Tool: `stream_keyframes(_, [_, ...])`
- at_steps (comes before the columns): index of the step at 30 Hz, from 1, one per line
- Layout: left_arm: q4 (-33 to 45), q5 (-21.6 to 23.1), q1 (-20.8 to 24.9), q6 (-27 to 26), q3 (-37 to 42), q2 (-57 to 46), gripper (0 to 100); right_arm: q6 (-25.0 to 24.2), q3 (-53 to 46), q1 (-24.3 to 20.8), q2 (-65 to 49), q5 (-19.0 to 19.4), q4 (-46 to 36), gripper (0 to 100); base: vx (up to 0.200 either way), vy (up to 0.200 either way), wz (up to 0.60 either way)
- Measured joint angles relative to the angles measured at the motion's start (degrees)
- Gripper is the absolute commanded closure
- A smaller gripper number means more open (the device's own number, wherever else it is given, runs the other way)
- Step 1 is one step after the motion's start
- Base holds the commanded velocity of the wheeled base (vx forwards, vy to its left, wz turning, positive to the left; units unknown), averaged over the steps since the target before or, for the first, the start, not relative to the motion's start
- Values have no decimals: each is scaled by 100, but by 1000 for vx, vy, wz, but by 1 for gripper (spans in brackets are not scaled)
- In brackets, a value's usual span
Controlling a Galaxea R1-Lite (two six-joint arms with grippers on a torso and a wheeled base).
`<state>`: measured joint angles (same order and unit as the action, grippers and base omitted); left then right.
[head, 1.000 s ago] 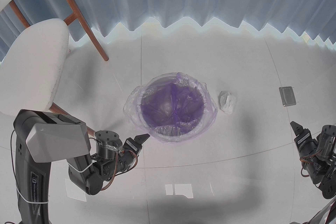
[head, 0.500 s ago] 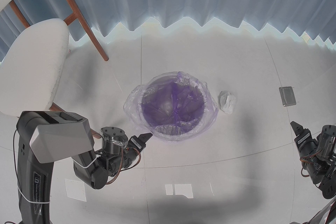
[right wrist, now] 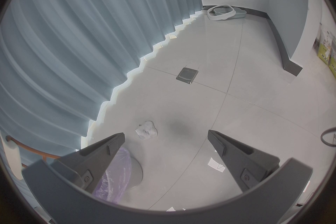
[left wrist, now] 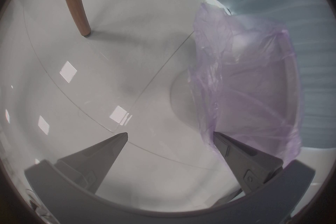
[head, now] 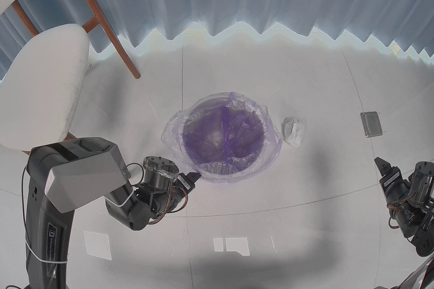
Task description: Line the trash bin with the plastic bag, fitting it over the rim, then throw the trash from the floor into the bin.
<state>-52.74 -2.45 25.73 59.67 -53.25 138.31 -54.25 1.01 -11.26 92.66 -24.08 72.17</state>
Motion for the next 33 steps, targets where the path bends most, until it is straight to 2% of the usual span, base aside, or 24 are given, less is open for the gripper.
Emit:
stream_keyframes(7, [1067,-290,56,-896,-542,101,0,-5,0,-4,218,7,12,0,0,0,0])
stream_keyframes(13, [1236,-334,30,-1019,-686,166,0,110,0,-61,458,251,48,0,0,0,0])
stream_keyframes(18, [1193,-349,23,-995,-575,132,0,389,61,-177,822,1170,140,0,0,0,0])
stream_keyframes(25, [1161,-335,34,-973,-238,-201,0,785,750,-286,2043,1838,720,0,0,0,0])
stream_keyframes(33, [912,-217,48,-984,890,-1587,0,2018,1207,-483,3432,3096,1457,0,0,0,0])
